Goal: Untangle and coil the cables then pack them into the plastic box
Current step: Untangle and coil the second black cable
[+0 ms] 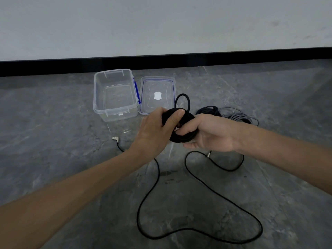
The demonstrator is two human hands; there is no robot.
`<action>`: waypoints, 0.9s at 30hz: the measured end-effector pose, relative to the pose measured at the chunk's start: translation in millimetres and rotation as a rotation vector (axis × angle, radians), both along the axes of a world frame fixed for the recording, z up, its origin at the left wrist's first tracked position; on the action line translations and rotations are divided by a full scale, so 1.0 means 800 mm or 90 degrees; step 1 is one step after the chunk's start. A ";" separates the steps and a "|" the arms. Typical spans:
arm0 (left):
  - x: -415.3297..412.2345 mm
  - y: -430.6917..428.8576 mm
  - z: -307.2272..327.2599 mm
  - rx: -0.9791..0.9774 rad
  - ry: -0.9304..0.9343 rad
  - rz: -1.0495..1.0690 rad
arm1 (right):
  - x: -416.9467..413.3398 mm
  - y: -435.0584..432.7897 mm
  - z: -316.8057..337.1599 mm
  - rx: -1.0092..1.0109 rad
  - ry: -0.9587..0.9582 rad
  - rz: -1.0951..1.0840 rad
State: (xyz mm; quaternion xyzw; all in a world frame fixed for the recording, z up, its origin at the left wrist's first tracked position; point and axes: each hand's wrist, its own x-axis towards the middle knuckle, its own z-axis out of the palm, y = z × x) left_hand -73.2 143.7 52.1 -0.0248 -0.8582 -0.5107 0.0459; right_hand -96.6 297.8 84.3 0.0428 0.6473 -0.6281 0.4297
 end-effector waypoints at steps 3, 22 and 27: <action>0.001 -0.002 -0.006 -0.001 -0.019 -0.010 | 0.000 -0.006 -0.004 0.062 0.059 -0.026; -0.006 -0.003 -0.004 -0.028 -0.008 0.006 | 0.011 -0.007 0.002 0.089 0.272 -0.081; -0.006 -0.003 -0.003 0.043 -0.036 0.021 | 0.016 -0.015 0.005 0.137 0.382 -0.098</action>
